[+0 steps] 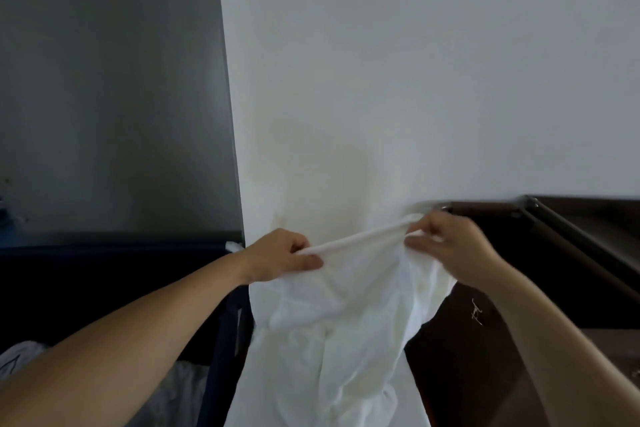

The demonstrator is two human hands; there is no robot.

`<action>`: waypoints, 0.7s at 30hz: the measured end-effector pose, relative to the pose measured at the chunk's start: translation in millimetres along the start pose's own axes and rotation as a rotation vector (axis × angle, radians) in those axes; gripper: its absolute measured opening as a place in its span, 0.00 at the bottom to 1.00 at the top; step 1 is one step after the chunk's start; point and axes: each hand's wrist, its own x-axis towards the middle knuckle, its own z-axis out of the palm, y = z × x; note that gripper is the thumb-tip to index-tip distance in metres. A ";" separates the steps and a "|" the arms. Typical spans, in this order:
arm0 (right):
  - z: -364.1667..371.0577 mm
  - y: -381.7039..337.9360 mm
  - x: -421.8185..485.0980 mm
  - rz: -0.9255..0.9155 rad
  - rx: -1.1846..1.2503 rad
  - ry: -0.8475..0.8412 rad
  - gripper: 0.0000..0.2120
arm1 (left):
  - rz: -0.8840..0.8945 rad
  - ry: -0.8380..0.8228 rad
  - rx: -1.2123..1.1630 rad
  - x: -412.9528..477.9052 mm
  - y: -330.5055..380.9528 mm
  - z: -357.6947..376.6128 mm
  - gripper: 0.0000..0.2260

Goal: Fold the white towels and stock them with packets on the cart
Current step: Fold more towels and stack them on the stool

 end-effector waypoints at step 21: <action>16.9 -27.4 -1.3 -0.094 0.189 -0.326 0.07 | 0.103 -0.061 -0.324 -14.0 49.9 -13.7 0.07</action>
